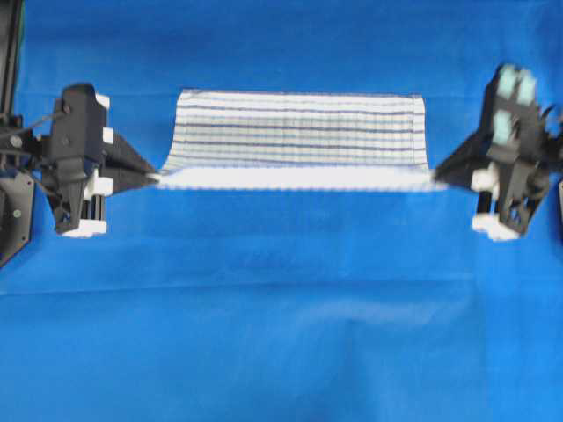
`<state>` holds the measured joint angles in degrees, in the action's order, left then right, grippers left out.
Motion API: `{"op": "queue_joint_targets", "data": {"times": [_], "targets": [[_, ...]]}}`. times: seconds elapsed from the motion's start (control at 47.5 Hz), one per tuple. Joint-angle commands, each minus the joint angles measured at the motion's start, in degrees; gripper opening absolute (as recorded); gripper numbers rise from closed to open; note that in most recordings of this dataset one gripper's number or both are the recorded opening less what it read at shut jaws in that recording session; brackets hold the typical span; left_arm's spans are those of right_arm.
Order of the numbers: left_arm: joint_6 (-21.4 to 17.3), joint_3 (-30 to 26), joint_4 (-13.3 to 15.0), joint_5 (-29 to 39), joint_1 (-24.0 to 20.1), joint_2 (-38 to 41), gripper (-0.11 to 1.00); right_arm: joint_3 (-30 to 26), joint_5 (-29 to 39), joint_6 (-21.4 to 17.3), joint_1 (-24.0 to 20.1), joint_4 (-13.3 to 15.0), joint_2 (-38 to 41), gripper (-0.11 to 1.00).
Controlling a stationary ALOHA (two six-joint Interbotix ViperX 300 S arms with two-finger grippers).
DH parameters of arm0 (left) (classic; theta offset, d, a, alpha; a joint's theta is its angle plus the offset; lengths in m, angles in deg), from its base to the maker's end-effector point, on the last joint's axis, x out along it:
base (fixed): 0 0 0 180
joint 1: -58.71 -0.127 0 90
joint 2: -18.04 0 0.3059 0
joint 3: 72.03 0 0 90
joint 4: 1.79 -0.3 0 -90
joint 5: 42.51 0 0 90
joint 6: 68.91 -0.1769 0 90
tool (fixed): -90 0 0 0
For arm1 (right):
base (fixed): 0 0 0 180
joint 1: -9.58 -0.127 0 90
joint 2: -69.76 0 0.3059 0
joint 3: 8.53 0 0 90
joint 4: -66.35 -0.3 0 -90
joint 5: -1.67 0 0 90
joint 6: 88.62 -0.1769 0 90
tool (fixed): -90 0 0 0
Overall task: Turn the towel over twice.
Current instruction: 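Swing the towel over and lay it down, grippers at near edge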
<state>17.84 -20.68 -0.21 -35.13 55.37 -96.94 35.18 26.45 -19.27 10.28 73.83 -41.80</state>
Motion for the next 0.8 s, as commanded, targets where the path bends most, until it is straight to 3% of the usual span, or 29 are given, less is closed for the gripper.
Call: {"op": "queue_joint_targets", "data": {"times": [0.0, 0.337, 0.652, 0.778], "targets": [[1.23, 0.88, 0.09, -2.64, 1.93, 0.88, 0.04, 0.09, -1.85, -2.55, -2.64, -0.09, 2.20, 0.06], [9.14, 3.78, 0.09, -8.88, 10.46, 6.86, 0.04, 1.14, -9.40, -9.93, -10.11, -0.18, 10.99, 0.06], [16.08, 2.72, 0.09, -13.18, 15.82, 16.44, 0.04, 0.70, -9.93, -14.94, -13.97, -0.09, 15.73, 0.06], [16.52, 1.76, 0.09, -13.10, 17.31, 18.28, 0.04, 0.26, -9.93, -16.88, -15.47, -0.09, 16.88, 0.06]]}}
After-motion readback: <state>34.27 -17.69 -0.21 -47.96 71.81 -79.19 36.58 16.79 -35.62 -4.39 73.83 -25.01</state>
